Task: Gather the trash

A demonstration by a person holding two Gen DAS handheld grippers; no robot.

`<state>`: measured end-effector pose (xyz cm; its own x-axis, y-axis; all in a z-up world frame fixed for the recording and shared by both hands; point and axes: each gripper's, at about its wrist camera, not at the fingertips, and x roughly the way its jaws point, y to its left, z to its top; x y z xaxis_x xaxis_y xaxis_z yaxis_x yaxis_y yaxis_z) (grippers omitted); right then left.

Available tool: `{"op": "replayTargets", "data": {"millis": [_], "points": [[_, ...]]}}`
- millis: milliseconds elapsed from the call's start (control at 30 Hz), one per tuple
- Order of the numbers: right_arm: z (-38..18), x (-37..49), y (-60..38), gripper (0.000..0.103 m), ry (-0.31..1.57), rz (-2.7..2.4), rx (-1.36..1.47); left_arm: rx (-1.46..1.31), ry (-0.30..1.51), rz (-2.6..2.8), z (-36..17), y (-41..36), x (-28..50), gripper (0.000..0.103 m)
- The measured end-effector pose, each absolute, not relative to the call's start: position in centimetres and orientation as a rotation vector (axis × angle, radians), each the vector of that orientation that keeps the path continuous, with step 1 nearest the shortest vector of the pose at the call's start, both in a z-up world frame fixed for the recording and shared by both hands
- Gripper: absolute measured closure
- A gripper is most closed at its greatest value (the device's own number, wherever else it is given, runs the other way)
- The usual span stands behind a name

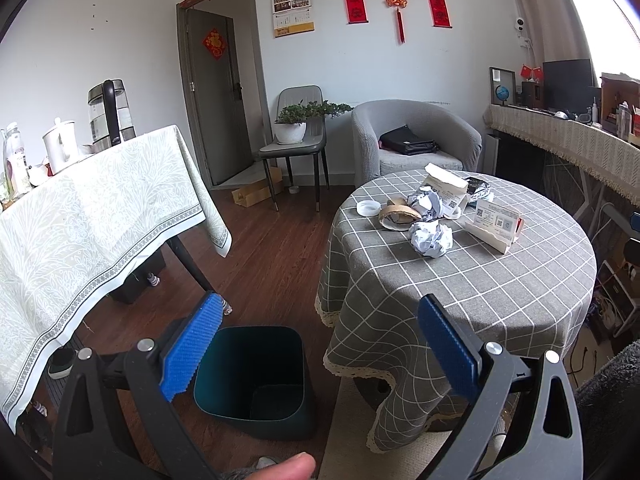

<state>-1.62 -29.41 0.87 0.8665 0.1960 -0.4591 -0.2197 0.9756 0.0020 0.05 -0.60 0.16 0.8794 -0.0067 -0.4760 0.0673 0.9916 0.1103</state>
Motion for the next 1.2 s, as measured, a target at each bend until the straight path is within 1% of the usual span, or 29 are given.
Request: {"op": "replayTargets", "data": {"millis": [167,267,300,367,467,500,667,967,1200], "points": [[1.4,-0.6,-29.5,0.003,0.479,0.238,-0.043,0.090,0.490,-0.074,0.4,-0.8,0.9,0.004],[1.2,0.9,-30.0,0.003,0.499,0.251,-0.025,0.079,0.495,-0.117,0.4,-1.3,2.0,0.006],[1.1,1.3,-30.2,0.003,0.505,0.257,-0.019,0.078,0.496,-0.132,0.4,-1.6,2.4,0.008],[0.8,2.3,-30.4,0.003,0.521,0.261,-0.016,0.078,0.507,-0.162,0.3,-2.2,3.4,0.018],[0.4,4.0,-30.6,0.003,0.544,0.269,-0.008,0.072,0.521,-0.204,-0.1,-3.2,5.0,0.022],[0.3,4.5,-30.6,0.005,0.552,0.275,-0.006,0.076,0.525,-0.216,-0.4,-3.6,5.6,0.023],[-0.4,7.2,-30.1,0.019,0.596,0.307,-0.018,0.080,0.557,-0.271,-1.5,-4.9,8.5,0.029],[-1.5,11.6,-28.4,0.021,0.650,0.350,-0.055,0.063,0.609,-0.338,-3.5,-6.8,12.5,0.029],[-2.8,14.3,-28.4,0.033,0.689,0.364,-0.059,0.075,0.636,-0.376,-4.1,-8.8,15.0,0.030]]}}
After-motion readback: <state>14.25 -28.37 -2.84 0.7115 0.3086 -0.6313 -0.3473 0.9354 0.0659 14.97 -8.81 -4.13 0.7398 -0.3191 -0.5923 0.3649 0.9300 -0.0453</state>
